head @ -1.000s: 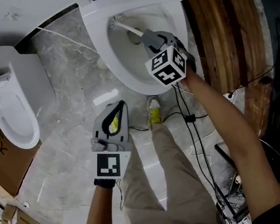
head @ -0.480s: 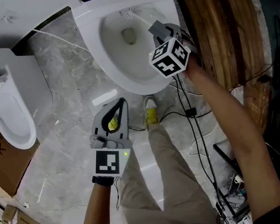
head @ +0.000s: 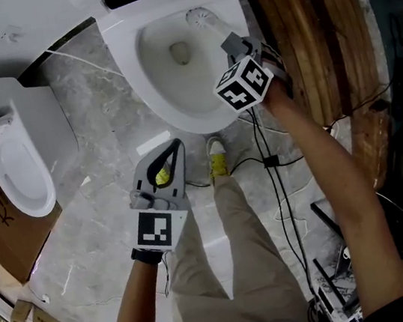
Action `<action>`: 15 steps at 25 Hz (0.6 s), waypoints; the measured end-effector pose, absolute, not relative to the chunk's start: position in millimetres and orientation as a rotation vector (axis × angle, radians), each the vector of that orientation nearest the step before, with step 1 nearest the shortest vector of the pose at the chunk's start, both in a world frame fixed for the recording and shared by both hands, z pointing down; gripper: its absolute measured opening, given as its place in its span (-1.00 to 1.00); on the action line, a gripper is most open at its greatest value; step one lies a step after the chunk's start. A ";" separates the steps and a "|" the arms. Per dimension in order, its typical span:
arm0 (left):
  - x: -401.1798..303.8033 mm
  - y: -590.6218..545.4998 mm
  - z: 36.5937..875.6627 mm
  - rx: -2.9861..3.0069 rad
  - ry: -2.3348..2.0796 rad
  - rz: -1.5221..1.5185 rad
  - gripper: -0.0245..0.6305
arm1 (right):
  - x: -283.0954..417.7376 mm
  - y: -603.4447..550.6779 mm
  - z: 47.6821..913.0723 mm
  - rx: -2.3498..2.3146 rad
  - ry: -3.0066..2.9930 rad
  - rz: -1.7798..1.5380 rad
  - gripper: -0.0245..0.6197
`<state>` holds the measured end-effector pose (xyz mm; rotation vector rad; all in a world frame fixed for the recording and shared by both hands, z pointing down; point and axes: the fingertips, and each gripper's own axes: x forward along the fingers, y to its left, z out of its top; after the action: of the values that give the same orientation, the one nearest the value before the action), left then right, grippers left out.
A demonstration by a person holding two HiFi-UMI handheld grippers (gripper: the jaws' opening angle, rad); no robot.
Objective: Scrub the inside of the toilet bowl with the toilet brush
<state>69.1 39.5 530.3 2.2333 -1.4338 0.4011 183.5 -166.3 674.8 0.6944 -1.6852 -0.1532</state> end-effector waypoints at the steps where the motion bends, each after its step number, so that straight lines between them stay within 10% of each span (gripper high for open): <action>1: 71.3 39.5 528.3 2.243 -1.427 0.406 -0.87 | 187.4 -165.1 673.5 0.695 -1.675 -0.151 -0.42; 15: 78.2 48.1 509.1 2.265 -1.414 0.418 -0.87 | 237.3 -114.1 656.3 0.626 -1.583 -0.179 -0.42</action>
<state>78.2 48.1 509.1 2.2650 -1.4141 0.4184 237.3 -114.1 656.3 0.6255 -1.5829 -0.1790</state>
